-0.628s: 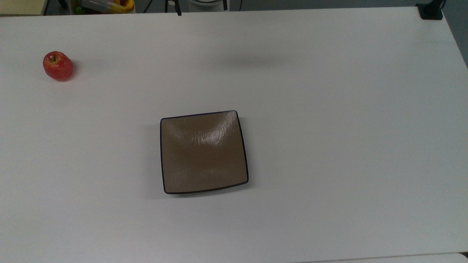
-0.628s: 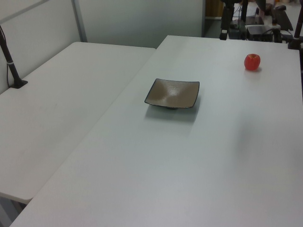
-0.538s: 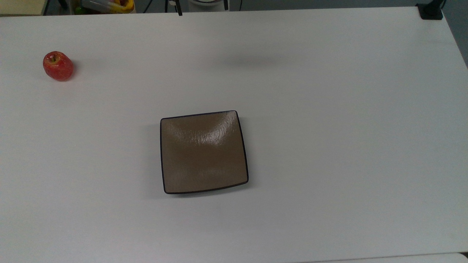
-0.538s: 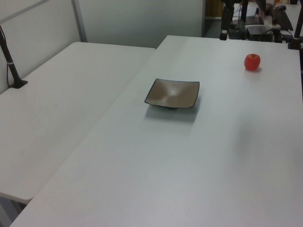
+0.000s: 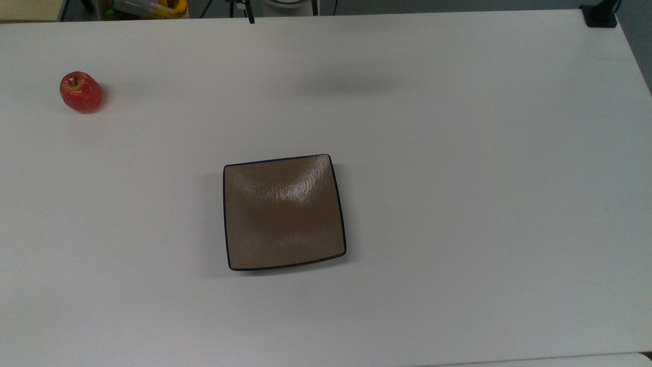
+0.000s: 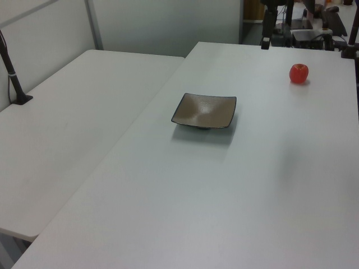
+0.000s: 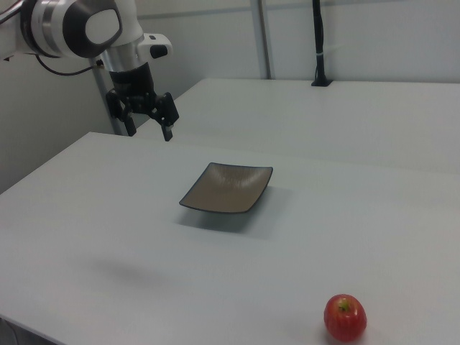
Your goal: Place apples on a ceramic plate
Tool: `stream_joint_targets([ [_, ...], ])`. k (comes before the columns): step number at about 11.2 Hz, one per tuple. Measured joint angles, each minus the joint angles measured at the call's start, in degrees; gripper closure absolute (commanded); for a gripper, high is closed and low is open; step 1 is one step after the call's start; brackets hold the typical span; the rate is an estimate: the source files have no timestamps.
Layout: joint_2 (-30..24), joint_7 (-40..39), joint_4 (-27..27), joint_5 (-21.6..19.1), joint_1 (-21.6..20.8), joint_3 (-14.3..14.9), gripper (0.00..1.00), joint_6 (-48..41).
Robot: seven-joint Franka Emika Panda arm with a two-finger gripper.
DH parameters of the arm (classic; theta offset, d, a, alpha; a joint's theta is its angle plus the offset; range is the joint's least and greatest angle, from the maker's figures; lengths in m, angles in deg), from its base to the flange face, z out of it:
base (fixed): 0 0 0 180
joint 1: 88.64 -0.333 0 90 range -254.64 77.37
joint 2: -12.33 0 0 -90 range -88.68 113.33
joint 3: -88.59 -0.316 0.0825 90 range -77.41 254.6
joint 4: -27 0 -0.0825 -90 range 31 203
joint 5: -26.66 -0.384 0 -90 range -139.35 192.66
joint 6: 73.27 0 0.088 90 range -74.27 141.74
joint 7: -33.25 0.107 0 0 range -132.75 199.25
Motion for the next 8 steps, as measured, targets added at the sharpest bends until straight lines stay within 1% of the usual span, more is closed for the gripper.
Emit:
stream_joint_targets([
  [3,-0.2,-0.3,0.0,0.2,0.0,0.1,0.0,-0.4],
  [4,-0.4,-3.5,0.1,2.1,0.0,0.1,0.0,-3.0],
  [5,-0.7,-8.4,0.1,3.0,0.0,0.1,0.0,-4.7],
  [8,-1.5,-24.3,0.1,3.8,1.5,0.6,0.0,-6.1],
])
